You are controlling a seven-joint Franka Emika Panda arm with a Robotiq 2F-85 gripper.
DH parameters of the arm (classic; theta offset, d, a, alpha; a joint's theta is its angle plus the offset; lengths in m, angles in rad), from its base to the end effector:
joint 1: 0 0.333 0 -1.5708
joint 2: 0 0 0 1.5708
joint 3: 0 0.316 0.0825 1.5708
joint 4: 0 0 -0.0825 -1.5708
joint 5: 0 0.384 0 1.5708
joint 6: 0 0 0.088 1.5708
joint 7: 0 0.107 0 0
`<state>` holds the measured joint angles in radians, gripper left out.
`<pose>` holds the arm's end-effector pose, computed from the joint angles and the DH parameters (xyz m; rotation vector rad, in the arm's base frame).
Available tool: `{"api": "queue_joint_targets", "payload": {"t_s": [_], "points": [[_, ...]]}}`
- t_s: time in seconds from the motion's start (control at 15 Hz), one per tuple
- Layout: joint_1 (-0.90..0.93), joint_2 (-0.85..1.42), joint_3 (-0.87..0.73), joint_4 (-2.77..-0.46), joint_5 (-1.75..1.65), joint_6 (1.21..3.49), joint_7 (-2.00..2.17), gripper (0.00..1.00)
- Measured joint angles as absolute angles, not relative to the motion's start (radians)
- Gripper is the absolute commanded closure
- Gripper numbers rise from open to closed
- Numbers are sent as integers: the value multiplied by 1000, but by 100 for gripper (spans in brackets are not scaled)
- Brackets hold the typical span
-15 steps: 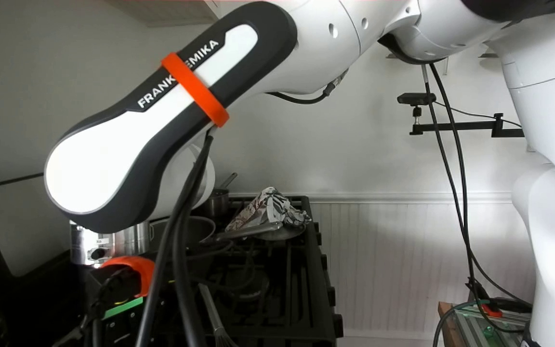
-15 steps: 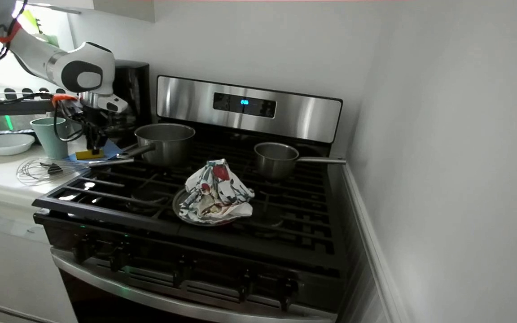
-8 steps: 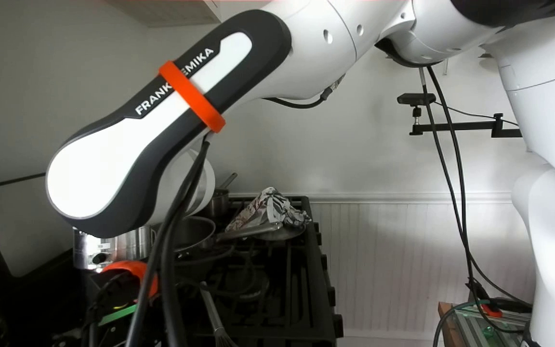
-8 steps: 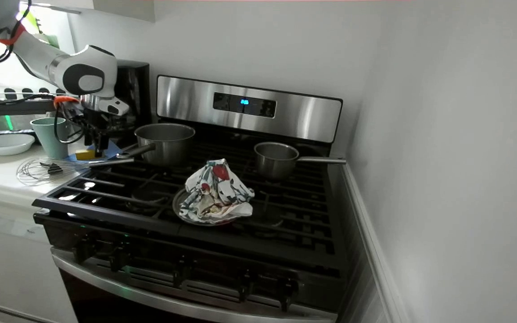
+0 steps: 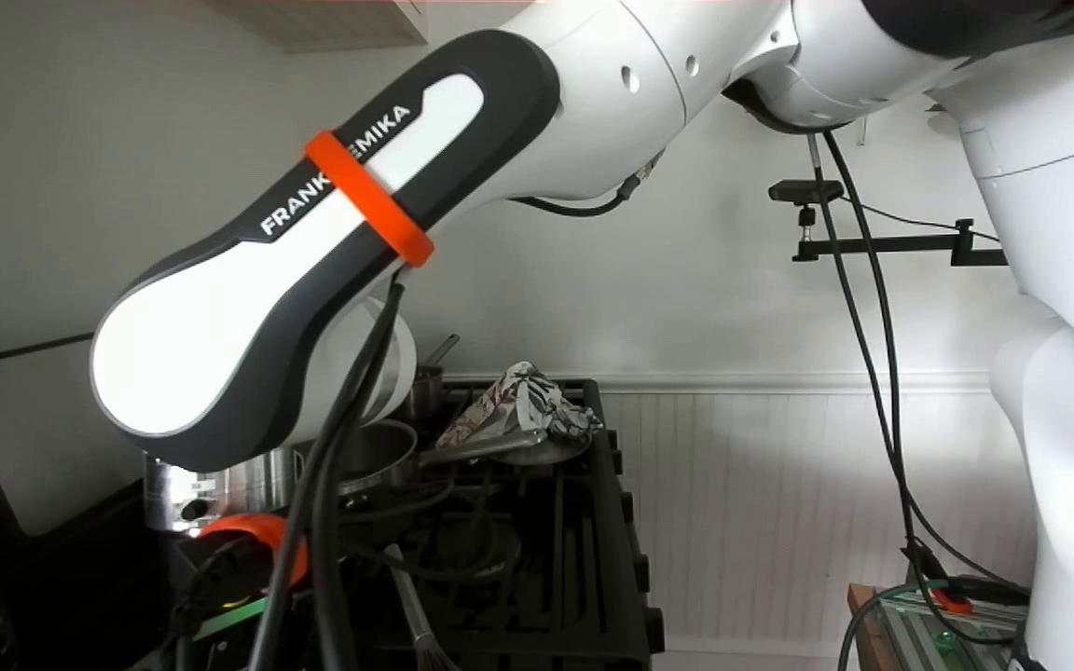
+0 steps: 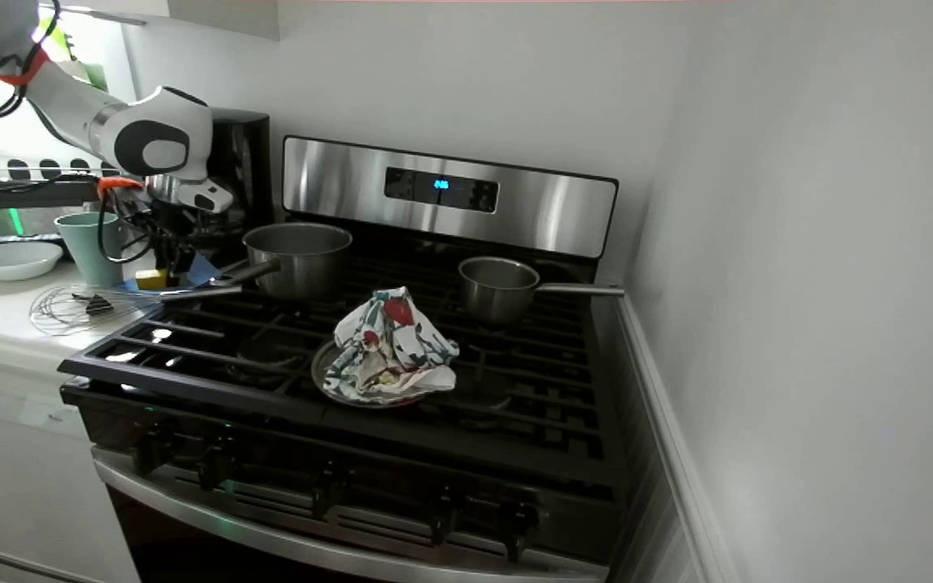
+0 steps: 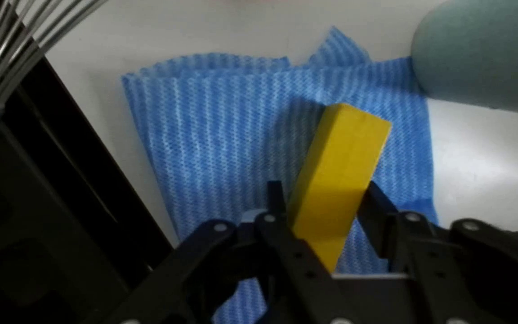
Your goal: Pour the water from the blue cup into the larger pot then put the yellow block in the same pot
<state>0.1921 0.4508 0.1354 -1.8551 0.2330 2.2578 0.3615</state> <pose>0.6015 0.2054 0.2773 -2.9157 0.2906 0.1825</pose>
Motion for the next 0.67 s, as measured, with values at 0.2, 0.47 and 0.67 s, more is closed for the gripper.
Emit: {"api": "queue_joint_targets", "payload": {"t_s": [0.2, 0.47, 0.67], "points": [[192, 452, 135, -1853, 233, 2258, 362, 92], [191, 428, 127, -1848, 232, 2258, 361, 92], [185, 362, 116, -1851, 226, 2246, 346, 92]]}}
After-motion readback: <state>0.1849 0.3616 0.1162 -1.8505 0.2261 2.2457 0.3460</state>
